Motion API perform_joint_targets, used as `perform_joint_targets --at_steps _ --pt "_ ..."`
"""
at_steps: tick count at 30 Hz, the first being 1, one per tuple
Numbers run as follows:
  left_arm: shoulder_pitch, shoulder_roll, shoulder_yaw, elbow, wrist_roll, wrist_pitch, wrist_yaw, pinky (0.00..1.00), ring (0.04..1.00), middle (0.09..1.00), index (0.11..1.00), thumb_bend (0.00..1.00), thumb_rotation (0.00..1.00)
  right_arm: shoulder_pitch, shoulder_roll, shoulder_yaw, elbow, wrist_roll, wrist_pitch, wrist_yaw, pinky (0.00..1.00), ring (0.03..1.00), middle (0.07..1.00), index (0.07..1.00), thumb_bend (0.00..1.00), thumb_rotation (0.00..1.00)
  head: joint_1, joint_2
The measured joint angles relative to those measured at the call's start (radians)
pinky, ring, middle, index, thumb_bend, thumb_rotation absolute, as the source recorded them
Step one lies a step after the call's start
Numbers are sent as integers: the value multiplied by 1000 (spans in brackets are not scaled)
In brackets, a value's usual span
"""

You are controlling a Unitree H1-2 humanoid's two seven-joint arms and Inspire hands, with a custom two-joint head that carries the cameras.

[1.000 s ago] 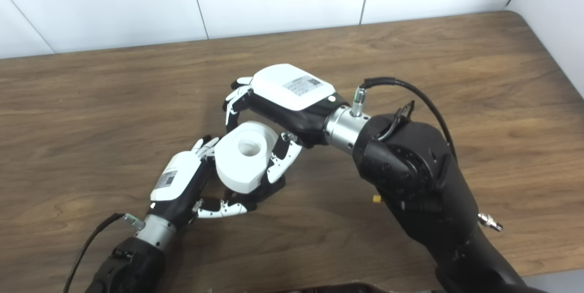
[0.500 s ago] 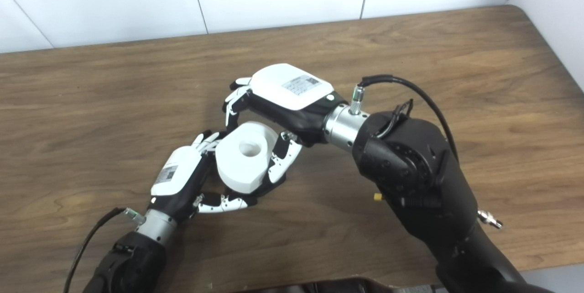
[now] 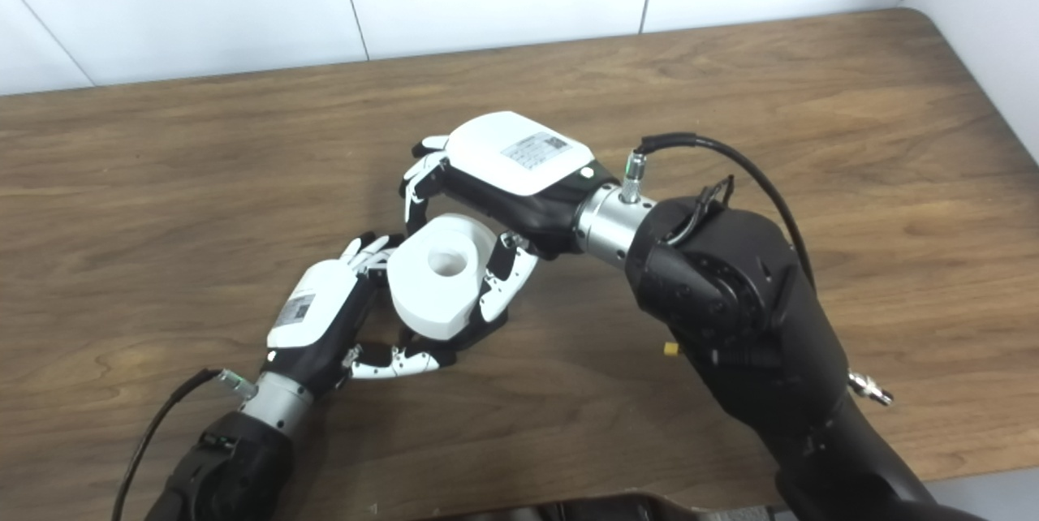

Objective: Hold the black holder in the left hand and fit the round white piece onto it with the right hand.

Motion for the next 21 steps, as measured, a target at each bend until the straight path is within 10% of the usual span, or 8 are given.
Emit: perform_joint_targets --at_steps 21 --pt "-3 1 8 -19 0 8 -35 1000 900 826 485 524 55 13 -1 2 9 9 -6 1 794 925 806 483 525 139 -20 0"
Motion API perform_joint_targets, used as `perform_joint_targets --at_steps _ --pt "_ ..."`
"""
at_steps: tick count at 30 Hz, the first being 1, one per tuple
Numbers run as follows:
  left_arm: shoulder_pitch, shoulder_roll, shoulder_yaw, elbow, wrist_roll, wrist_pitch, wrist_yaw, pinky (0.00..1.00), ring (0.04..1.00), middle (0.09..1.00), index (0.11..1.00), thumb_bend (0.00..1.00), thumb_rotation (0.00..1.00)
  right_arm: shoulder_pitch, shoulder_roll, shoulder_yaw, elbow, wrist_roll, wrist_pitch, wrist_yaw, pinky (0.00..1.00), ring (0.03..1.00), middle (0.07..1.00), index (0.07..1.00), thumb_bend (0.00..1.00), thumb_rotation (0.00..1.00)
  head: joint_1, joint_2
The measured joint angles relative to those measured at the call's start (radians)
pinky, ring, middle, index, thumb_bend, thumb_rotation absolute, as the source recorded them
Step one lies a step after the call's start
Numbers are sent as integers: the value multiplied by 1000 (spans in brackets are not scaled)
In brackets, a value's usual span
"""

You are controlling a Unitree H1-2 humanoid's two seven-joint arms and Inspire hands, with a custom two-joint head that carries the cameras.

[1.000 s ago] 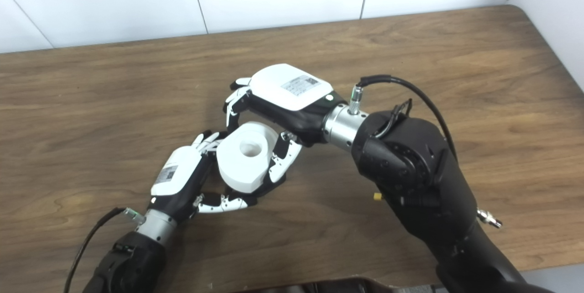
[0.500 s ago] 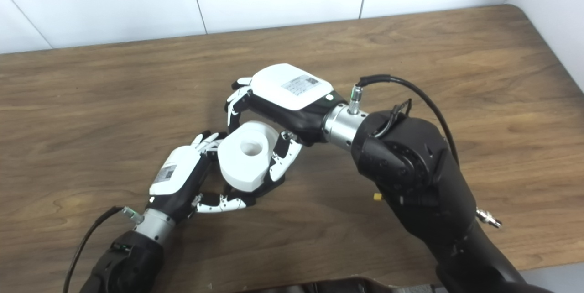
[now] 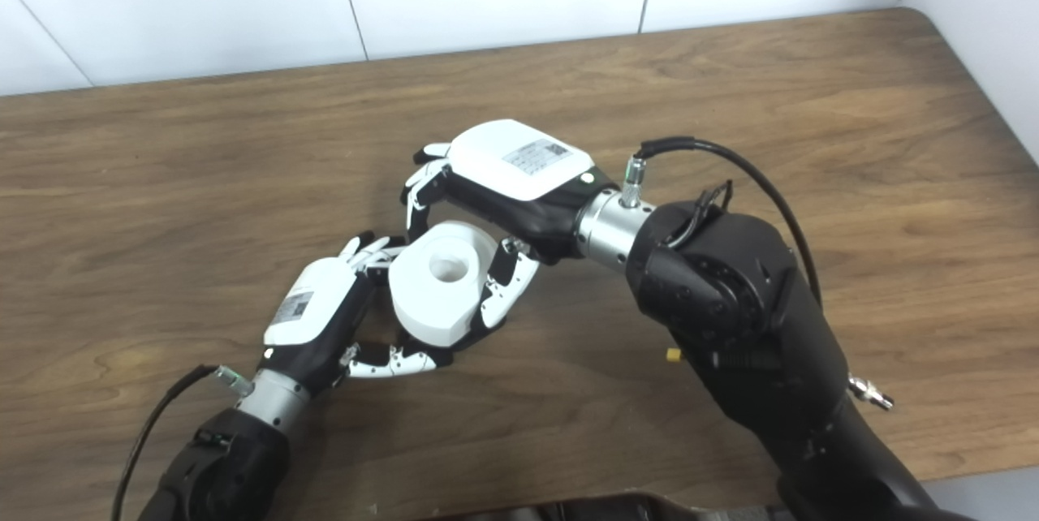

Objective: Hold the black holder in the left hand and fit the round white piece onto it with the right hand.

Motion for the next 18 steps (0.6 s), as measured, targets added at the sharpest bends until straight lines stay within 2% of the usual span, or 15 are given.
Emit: perform_joint_targets --at_steps 18 --pt "-1 1 7 -9 0 2 -24 1000 904 828 485 524 56 5 -6 0 23 -27 -60 -2 809 921 801 484 525 139 -12 -3"
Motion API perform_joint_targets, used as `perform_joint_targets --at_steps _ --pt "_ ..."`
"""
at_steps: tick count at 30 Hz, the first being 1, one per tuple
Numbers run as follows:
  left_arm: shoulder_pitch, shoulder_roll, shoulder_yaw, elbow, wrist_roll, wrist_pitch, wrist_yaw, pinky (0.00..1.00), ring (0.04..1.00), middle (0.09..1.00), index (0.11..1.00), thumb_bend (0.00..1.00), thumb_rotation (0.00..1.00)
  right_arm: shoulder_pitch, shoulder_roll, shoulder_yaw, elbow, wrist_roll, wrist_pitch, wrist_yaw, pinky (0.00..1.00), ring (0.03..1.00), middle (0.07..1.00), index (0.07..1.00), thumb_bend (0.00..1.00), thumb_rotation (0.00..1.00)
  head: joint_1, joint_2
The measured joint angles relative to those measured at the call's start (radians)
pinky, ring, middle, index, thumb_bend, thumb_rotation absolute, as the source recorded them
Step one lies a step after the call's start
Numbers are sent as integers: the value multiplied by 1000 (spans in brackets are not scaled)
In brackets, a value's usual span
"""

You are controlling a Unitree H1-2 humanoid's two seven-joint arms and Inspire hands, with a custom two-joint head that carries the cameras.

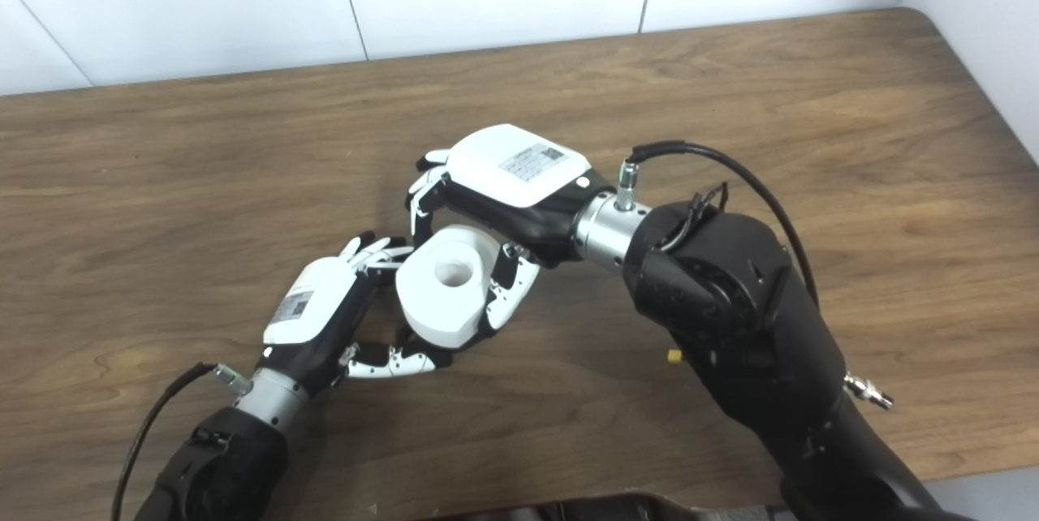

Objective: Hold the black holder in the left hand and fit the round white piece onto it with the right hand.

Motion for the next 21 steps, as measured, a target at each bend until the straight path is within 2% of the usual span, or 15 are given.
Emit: perform_joint_targets --at_steps 21 --pt "0 0 0 0 1 -2 -2 1000 906 828 485 524 56 30 -1 2 29 -35 -110 -38 827 921 805 485 524 139 6 6"
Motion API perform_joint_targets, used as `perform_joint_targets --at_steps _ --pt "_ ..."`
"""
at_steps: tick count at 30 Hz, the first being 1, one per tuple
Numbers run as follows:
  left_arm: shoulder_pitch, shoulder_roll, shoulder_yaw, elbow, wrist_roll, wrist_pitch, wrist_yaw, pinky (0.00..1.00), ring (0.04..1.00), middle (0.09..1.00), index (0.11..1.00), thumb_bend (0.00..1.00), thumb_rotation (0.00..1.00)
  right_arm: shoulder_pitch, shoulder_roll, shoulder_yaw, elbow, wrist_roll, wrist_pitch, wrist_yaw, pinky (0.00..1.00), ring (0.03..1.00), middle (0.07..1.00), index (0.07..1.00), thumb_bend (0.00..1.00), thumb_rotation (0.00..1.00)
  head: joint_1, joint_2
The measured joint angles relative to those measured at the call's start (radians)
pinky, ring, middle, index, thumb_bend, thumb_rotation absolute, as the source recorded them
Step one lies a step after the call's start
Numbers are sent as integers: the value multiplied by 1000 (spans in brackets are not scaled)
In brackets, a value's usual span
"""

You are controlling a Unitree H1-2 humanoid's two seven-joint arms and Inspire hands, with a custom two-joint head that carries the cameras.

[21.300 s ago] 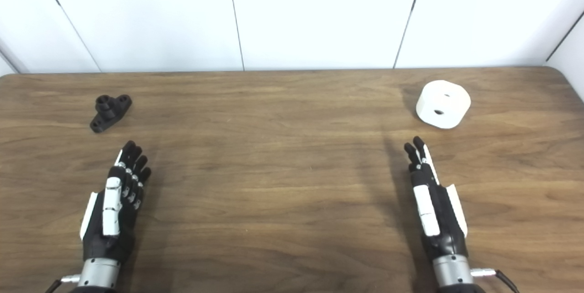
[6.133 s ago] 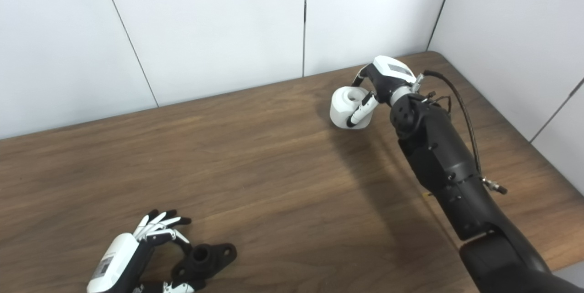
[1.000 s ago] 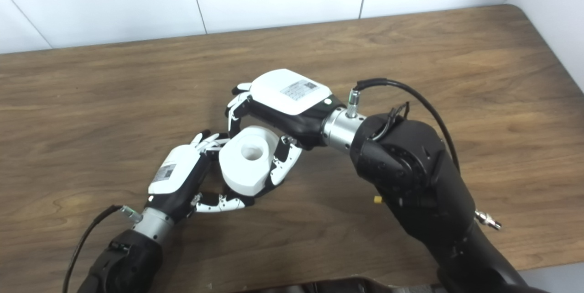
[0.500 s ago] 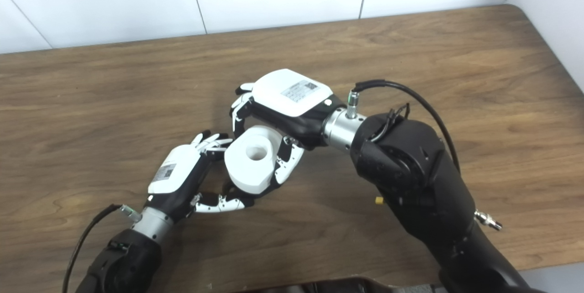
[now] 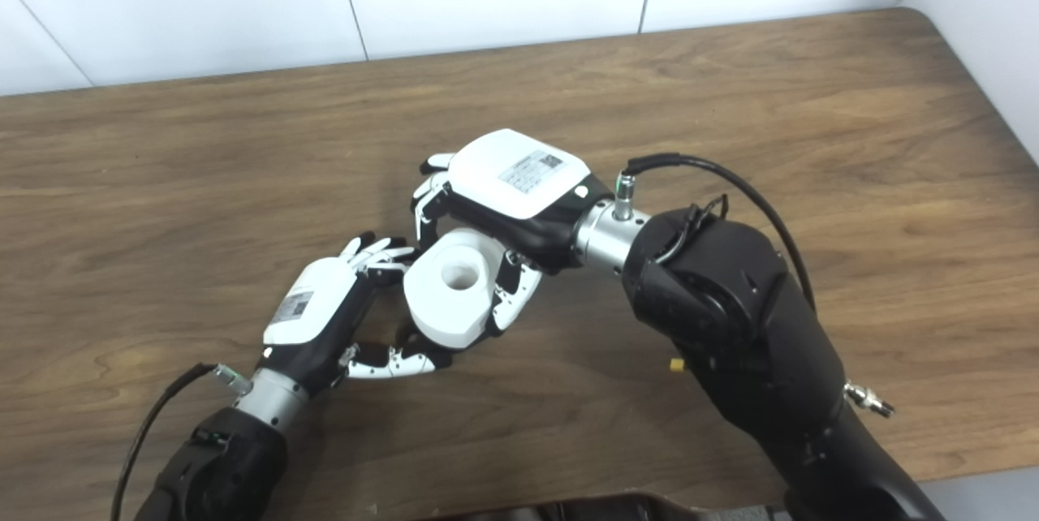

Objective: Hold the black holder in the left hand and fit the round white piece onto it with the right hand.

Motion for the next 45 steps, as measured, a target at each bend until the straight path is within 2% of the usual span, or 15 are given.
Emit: perform_joint_targets --at_steps 20,31,45 --pt "0 -7 -2 -1 7 12 -1 1000 908 830 485 524 55 24 11 7 16 -16 -3 -12 835 922 813 485 524 140 11 0" --pt "-1 -6 -2 -1 6 12 -3 1000 909 829 485 524 55 21 11 9 17 -22 -10 -10 830 930 808 485 524 135 -8 0" --pt "-2 -6 -1 -1 4 12 -3 1000 905 826 485 524 55 -20 10 19 16 -48 -46 34 848 935 815 484 524 129 -14 5"
